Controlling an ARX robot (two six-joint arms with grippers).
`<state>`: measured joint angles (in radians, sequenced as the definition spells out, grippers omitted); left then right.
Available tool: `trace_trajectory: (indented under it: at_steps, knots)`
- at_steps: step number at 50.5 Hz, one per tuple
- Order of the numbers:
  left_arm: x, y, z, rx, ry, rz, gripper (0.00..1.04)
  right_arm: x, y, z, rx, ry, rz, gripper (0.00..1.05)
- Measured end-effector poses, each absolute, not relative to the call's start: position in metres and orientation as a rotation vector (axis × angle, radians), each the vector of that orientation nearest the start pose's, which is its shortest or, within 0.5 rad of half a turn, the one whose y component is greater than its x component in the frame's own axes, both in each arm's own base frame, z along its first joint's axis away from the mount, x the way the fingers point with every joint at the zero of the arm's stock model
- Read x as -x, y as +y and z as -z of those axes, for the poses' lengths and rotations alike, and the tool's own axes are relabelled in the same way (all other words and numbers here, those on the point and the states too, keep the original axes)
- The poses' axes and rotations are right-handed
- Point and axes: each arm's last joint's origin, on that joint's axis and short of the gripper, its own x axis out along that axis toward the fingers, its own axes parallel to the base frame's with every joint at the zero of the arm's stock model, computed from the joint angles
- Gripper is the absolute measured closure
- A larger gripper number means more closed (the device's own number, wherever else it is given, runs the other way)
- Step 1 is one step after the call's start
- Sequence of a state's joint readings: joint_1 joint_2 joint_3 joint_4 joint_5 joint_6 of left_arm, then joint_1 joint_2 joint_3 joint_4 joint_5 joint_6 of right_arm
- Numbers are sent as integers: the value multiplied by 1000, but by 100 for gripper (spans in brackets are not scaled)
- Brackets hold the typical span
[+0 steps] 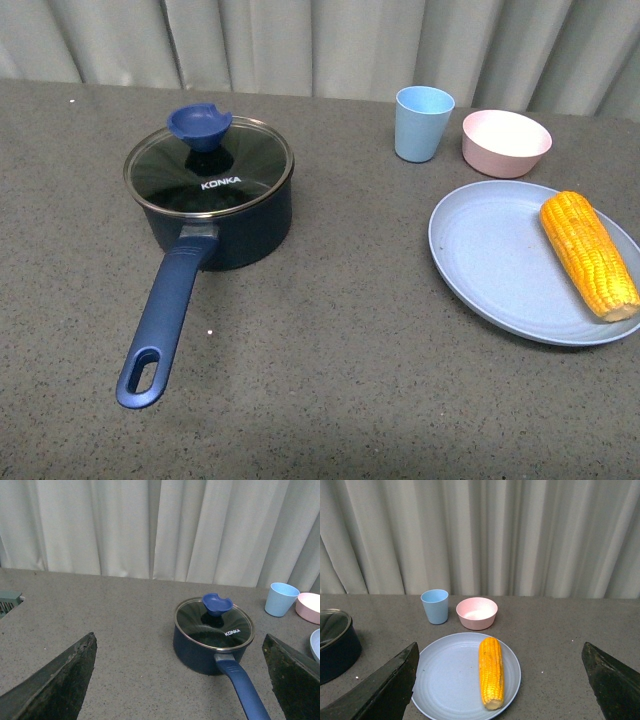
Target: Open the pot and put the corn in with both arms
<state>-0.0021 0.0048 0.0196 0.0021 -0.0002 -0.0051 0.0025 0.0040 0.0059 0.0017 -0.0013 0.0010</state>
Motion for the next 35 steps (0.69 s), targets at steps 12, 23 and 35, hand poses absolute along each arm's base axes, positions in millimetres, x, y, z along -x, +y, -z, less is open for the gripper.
trace_trajectory:
  at_steps: [12, 23, 35]
  knots:
    - [-97, 0, -170, 5, -17, 2, 7, -98, 0, -165, -1, -4, -4, 9]
    - [-97, 0, -170, 5, -17, 2, 7, -98, 0, -165, -1, -4, -4, 9]
    - [-97, 0, -170, 5, -17, 2, 7, -98, 0, -165, -1, -4, -4, 9]
